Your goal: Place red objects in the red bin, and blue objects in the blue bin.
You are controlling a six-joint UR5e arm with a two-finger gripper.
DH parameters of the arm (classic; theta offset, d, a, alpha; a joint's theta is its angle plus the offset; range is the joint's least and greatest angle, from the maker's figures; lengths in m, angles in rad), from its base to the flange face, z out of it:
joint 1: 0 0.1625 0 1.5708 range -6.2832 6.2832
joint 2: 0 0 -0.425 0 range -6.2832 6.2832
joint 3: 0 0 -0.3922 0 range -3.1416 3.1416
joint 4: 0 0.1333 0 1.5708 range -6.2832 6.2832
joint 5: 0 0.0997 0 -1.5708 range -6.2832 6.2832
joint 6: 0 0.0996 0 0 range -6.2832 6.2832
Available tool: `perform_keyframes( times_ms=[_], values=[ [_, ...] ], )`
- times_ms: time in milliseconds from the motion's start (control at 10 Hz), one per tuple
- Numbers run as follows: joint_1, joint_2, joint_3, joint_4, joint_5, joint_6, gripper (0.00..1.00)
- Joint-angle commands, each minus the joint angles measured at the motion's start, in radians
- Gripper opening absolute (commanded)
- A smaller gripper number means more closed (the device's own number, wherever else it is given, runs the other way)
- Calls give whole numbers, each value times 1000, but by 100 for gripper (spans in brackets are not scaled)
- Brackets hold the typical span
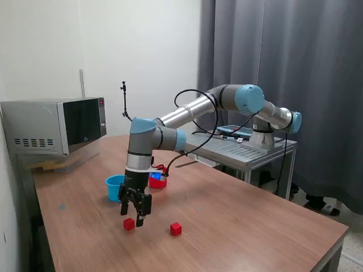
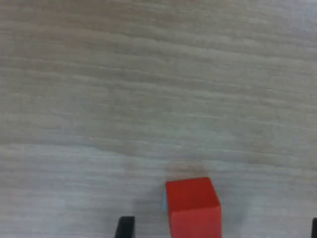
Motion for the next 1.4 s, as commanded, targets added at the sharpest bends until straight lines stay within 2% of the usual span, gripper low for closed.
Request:
perform_keyframes(
  times_ms=[0, 900, 1300],
  values=[
    [0, 17, -18, 0, 1, 0, 100],
    [-8, 18, -13, 2, -9, 0, 100],
    [-8, 18, -28, 43, -7, -15, 100]
  ],
)
